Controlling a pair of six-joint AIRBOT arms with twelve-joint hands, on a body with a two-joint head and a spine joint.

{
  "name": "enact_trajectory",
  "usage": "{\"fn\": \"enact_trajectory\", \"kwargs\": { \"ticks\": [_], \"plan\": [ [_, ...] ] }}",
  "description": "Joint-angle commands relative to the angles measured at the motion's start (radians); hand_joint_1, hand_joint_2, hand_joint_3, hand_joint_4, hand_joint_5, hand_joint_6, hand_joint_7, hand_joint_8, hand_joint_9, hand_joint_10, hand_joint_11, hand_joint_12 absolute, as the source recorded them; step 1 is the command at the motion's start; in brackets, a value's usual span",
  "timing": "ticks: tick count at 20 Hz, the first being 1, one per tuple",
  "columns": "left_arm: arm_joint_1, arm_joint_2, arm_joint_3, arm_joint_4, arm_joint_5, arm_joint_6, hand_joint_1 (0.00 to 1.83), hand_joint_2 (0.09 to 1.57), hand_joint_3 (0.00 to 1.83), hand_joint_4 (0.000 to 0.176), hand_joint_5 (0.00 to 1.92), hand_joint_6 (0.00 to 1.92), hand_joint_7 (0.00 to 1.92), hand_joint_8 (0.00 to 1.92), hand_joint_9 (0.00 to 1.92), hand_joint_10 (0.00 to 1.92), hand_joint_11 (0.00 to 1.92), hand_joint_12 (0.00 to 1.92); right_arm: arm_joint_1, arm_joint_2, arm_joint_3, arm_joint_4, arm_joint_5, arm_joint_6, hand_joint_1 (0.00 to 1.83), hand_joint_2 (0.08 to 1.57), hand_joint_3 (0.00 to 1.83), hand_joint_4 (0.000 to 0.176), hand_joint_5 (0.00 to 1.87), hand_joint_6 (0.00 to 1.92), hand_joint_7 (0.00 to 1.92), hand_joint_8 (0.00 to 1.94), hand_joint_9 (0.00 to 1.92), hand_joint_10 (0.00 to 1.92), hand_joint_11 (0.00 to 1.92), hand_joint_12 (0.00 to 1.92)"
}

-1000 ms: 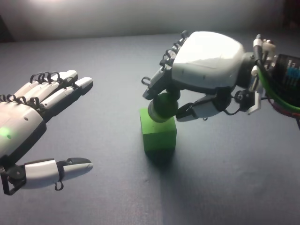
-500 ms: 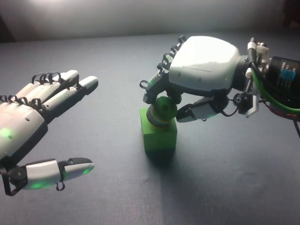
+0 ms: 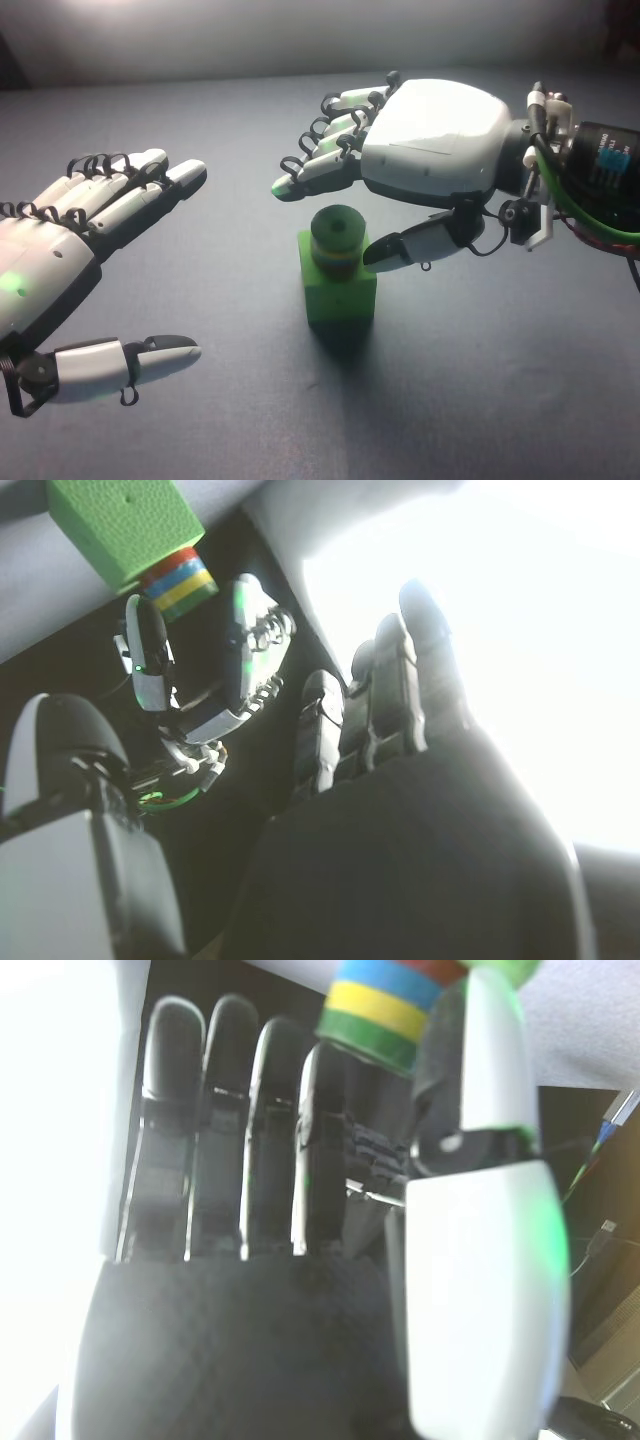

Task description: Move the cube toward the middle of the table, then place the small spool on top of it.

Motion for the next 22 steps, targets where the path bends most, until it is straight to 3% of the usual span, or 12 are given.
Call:
{"fn": "enact_trajectory", "kwargs": {
  "ticks": [1,4,6,8,10,11,12,16,18,19,20,22],
  "plan": [
    [-0.009,-0.001,0.005,0.009,-0.124,-0.008,0.71,0.97,0.00,0.153,0.05,0.00,0.01,0.00,0.05,0.00,0.00,0.46,0.009,0.003,-0.001,0.031,0.101,-0.002,1.05,0.95,0.00,0.051,0.48,0.00,0.55,0.00,0.55,0.27,0.23,1.14],
    [-0.008,0.000,0.005,0.009,-0.129,-0.012,0.70,0.97,0.00,0.169,0.04,0.00,0.01,0.00,0.06,0.00,0.00,0.44,0.009,0.003,-0.013,0.042,0.115,-0.002,1.04,0.94,0.00,0.077,0.32,0.00,0.37,0.00,0.42,0.01,0.02,1.08],
    [-0.008,0.004,0.005,0.009,-0.137,-0.016,0.71,0.98,0.00,0.167,0.03,0.00,0.01,0.00,0.05,0.00,0.00,0.44,0.007,0.055,-0.034,0.079,0.159,-0.002,1.00,0.93,0.00,0.145,0.16,0.00,0.20,0.00,0.25,0.00,0.00,0.90],
    [-0.006,0.015,0.000,0.009,-0.157,-0.017,0.68,0.97,0.00,0.174,0.03,0.00,0.01,0.00,0.04,0.00,0.00,0.44,-0.033,0.114,-0.054,0.150,0.240,-0.002,0.97,1.03,0.01,0.097,0.11,0.00,0.10,0.00,0.14,0.01,0.00,0.71],
    [0.003,0.031,-0.009,0.010,-0.192,-0.017,0.70,0.98,0.00,0.169,0.02,0.00,0.01,0.00,0.04,0.00,0.00,0.43,-0.110,0.191,-0.091,0.254,0.375,-0.003,0.85,1.07,0.01,0.082,0.09,0.00,0.06,0.00,0.07,0.00,0.00,0.49],
    [0.009,0.038,-0.013,0.010,-0.214,-0.024,0.70,0.99,0.00,0.166,0.01,0.00,0.00,0.00,0.04,0.00,0.00,0.42,-0.156,0.226,-0.117,0.307,0.449,-0.013,0.64,1.06,0.00,0.100,0.08,0.00,0.04,0.00,0.04,0.00,0.00,0.32],
    [0.018,0.043,-0.016,0.010,-0.244,-0.040,0.72,0.99,0.00,0.156,0.02,0.00,0.01,0.00,0.05,0.00,0.00,0.44,-0.202,0.261,-0.147,0.355,0.523,-0.034,0.62,1.05,0.00,0.091,0.08,0.00,0.04,0.00,0.02,0.00,0.00,0.18],
    [0.066,0.068,-0.035,-0.001,-0.384,-0.086,0.69,0.98,0.00,0.175,0.00,0.00,0.01,0.00,0.05,0.00,0.00,0.49,-0.398,0.375,-0.264,0.525,0.819,-0.093,0.73,1.24,0.01,0.084,0.06,0.00,0.04,0.00,0.03,0.00,0.04,0.03],
    [0.071,0.070,-0.033,-0.005,-0.412,-0.116,0.56,0.96,0.00,0.103,0.05,0.00,0.15,0.00,0.22,0.00,0.11,0.75,-0.463,0.392,-0.288,0.592,0.930,-0.103,0.51,1.25,0.01,0.073,0.09,0.01,0.06,0.00,0.08,0.01,0.06,0.05],
    [0.067,0.070,-0.029,-0.004,-0.413,-0.121,0.49,1.09,0.00,0.056,0.10,0.00,0.14,0.00,0.23,0.00,0.02,0.88,-0.503,0.399,-0.299,0.628,1.001,-0.105,0.44,1.26,0.00,0.095,0.11,0.00,0.13,0.01,0.16,0.02,0.12,0.09],
    [0.064,0.070,-0.028,-0.003,-0.413,-0.122,0.38,1.20,0.01,0.098,0.31,0.02,0.15,0.00,0.21,0.00,0.00,0.74,-0.532,0.406,-0.307,0.651,1.055,-0.105,0.49,1.31,0.01,0.006,0.13,0.01,0.23,0.02,0.26,0.00,0.14,0.30],
    [0.040,0.078,-0.026,0.001,-0.413,-0.115,0.26,1.25,0.00,0.167,0.46,0.02,0.09,0.01,0.06,0.01,0.00,0.08,-0.574,0.427,-0.334,0.671,1.146,-0.131,0.42,1.33,0.00,0.015,0.17,0.00,0.36,0.01,0.44,0.01,0.19,0.54]
  ]
}}
